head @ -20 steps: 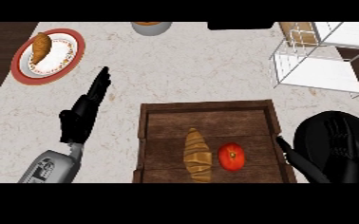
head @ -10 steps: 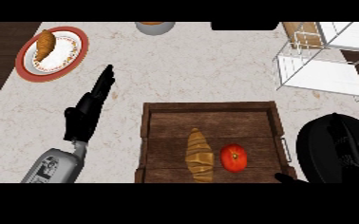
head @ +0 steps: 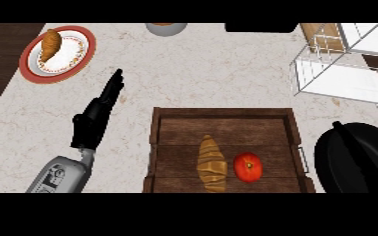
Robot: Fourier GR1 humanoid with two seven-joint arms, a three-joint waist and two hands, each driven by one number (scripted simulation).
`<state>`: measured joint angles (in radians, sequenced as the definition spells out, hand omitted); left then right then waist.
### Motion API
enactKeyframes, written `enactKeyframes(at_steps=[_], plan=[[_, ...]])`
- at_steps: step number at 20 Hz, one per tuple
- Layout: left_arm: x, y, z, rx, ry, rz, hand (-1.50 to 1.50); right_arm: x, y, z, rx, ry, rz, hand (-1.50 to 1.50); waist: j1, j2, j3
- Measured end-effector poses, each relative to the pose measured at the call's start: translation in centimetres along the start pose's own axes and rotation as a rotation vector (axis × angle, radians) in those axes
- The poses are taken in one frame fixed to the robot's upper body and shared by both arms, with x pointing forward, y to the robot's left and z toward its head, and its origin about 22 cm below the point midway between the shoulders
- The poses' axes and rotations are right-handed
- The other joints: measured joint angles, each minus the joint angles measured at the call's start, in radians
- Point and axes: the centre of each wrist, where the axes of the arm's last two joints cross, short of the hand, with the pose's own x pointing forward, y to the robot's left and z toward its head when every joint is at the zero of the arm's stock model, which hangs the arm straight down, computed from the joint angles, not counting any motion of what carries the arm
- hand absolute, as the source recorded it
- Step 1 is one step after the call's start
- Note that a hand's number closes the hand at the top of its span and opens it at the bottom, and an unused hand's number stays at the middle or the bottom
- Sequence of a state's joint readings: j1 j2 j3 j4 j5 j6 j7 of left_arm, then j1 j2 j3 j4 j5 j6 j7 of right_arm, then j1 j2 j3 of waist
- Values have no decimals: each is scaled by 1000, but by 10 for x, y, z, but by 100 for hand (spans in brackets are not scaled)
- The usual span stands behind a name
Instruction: Pick the tomato from the tray and place it in the tiered shelf
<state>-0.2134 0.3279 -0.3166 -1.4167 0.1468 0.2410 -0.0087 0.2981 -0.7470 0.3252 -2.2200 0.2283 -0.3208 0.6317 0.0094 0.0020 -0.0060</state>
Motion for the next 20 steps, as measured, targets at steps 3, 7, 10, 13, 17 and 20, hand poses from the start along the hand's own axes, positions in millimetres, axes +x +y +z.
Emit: enactKeyframes(at_steps=[3,7,10,13,17,20], plan=[[2,0,0,-6,-7,0,0,20,-2,5,37,61,113,-150,6,0,0],[5,0,-3,-4,-7,0,0,48,9,15,73,82,185,-150,6,-1,2],[2,-1,-5,0,-4,3,0,63,20,12,88,54,193,-150,3,-1,3],[-2,1,-1,0,-1,5,0,71,32,13,81,30,196,-150,-2,-2,4],[-2,-3,-4,4,-1,4,0,81,46,10,67,6,210,-150,-5,-2,4],[-3,2,-5,3,1,6,0,85,54,12,51,-1,220,-150,-8,-3,4]])
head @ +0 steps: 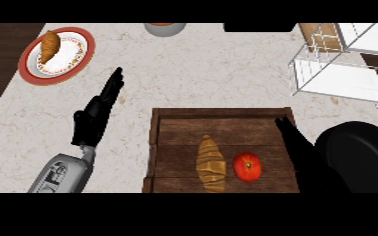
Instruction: Pick the tomato from the tray and place it in the tiered shelf
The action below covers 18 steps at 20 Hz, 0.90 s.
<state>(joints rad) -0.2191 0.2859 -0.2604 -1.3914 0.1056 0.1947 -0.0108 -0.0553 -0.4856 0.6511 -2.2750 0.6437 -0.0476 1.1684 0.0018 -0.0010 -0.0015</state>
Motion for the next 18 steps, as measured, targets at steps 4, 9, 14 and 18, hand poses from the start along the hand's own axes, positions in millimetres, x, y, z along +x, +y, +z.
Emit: enactKeyframes(at_steps=[4,9,14,18], plan=[[3,-4,2,1,-3,-1,0,7,4,-5,-13,10,-7,-150,1,0,0],[6,-2,3,0,3,-6,0,14,19,-6,-4,13,1,-150,0,-1,1],[1,-2,0,8,-4,-7,0,13,28,-16,2,49,10,-150,-3,0,1],[-5,-3,4,11,0,-2,0,10,34,-16,-1,72,12,-150,-4,0,1]])
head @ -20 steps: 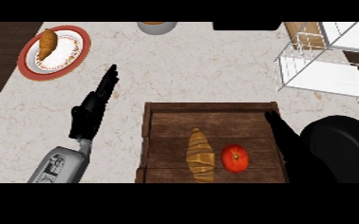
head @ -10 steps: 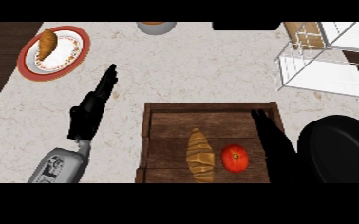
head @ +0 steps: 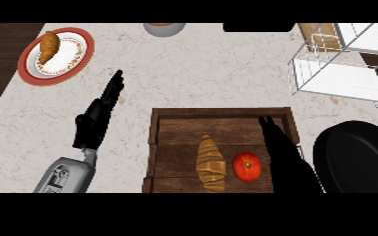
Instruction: Pick the tomato from the tray and place it in the tiered shelf
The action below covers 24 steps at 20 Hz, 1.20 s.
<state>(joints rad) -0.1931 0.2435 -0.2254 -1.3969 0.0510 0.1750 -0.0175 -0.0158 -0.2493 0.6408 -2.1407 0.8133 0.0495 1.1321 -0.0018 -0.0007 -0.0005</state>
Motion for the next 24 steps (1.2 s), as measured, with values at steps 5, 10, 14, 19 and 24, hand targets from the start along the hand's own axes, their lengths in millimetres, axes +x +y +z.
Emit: enactKeyframes(at_steps=[5,10,14,19,24], plan=[[-1,6,-1,-5,3,0,0,-5,10,-6,17,37,20,-150,0,0,0],[3,-3,-5,-8,2,5,0,-4,15,-11,27,62,38,-150,0,0,0],[5,-5,-7,-7,7,9,0,-4,18,-17,32,80,50,-150,0,0,0],[4,-3,-9,-9,3,3,0,-9,30,-25,35,110,78,-150,0,0,0],[6,0,-5,-6,3,3,0,-10,40,-25,37,130,92,-150,1,0,1]])
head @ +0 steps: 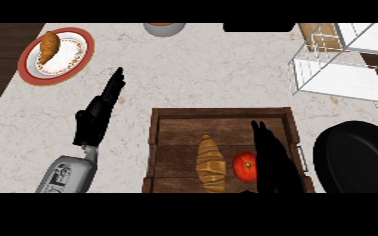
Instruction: Pick the tomato from the tray and place it in the tiered shelf
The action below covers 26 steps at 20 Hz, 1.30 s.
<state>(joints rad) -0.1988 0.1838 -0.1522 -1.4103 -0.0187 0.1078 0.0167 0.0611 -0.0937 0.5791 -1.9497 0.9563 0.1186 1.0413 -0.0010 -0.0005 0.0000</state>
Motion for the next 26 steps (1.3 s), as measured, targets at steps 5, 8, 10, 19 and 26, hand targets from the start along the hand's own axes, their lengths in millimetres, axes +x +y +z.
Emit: enactKeyframes(at_steps=[5,8,10,19,26], plan=[[4,1,1,2,-1,-7,0,-6,6,-14,13,34,3,-150,0,0,0],[5,1,4,2,0,-11,0,-2,16,-25,27,41,7,-150,1,0,0],[2,4,2,-2,3,-8,0,-8,20,-27,32,42,2,-150,0,0,0],[1,-1,4,3,-3,2,0,-22,36,-31,84,38,48,150,0,0,0],[0,8,6,0,-3,0,0,-23,41,-21,47,-10,123,150,-1,0,0]])
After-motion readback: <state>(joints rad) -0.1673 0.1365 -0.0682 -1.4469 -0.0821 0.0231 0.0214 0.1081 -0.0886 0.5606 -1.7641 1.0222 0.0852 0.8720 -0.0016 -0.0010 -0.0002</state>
